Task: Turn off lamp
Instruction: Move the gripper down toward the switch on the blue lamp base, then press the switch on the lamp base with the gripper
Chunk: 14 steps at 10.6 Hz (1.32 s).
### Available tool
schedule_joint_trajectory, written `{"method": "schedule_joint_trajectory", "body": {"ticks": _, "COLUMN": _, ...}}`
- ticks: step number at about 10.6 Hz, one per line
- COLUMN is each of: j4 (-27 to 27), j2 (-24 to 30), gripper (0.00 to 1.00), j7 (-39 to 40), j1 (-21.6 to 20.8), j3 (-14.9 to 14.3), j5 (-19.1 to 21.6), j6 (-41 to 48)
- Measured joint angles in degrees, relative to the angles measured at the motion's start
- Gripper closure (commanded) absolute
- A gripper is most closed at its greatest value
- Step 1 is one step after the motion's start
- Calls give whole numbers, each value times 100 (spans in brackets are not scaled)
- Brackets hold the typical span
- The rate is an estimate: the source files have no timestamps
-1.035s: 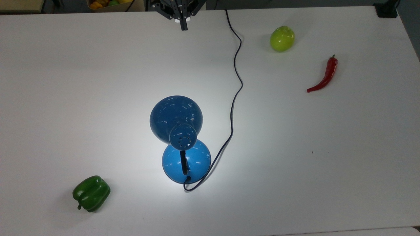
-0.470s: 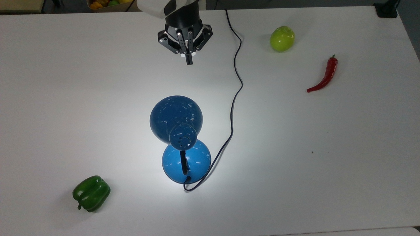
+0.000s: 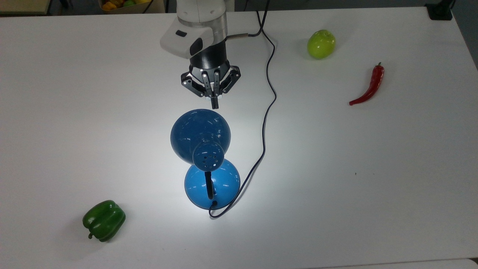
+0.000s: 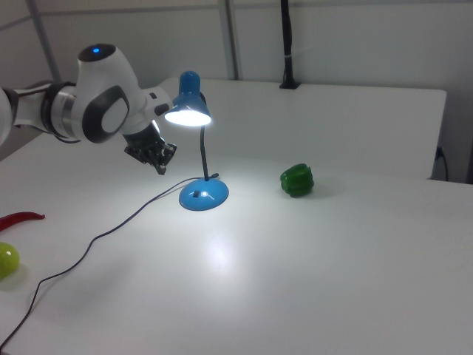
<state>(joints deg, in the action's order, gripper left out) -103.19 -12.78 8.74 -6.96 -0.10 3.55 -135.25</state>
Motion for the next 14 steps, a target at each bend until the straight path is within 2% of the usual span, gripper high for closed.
{"method": "schedule_joint_trajectory", "body": {"ticks": 7, "j4": -10, "j2": -1146, "gripper": 100, "j7": 15, "j1": 1, "j3": -20, "j5": 0, "j6": -2202}}
{"method": "schedule_joint_trajectory", "body": {"ticks": 10, "j4": 4, "j2": -1488, "gripper": 100, "j7": 16, "j1": 2, "j3": -41, "j5": 0, "j6": -2669}}
{"method": "schedule_joint_trajectory", "body": {"ticks": 14, "j4": 11, "j2": -1675, "gripper": 100, "j7": 16, "j1": 2, "j3": -41, "j5": 0, "j6": -3075}}
